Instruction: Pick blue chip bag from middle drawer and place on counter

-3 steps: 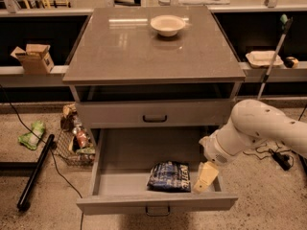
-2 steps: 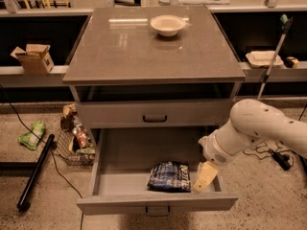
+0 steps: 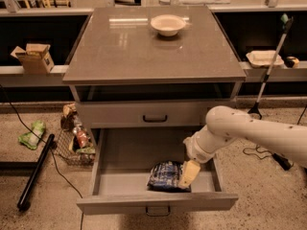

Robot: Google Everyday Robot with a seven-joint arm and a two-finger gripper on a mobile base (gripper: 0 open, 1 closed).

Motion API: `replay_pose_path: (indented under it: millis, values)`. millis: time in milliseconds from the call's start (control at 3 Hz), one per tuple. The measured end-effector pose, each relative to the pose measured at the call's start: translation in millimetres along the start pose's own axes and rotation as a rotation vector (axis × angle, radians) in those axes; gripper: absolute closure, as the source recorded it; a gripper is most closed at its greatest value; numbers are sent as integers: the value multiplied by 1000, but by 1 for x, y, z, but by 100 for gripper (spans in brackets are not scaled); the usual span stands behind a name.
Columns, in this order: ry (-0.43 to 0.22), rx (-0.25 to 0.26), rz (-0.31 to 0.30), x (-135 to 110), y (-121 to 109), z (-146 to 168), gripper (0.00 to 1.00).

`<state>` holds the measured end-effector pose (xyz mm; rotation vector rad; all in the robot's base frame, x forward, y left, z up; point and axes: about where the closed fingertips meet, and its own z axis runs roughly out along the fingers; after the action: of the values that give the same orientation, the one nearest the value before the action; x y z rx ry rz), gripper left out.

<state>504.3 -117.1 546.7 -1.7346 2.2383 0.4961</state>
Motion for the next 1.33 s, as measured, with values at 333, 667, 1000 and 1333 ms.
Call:
replay_pose_path:
  millis: [333, 667, 1000, 1333]
  values:
    - [-5, 2, -33, 2, -25, 45, 0]
    - [-18, 8, -52, 4, -45, 80, 0]
    - [-29, 24, -58, 8, -63, 102, 0]
    - [-21, 23, -64, 11, -75, 121, 0]
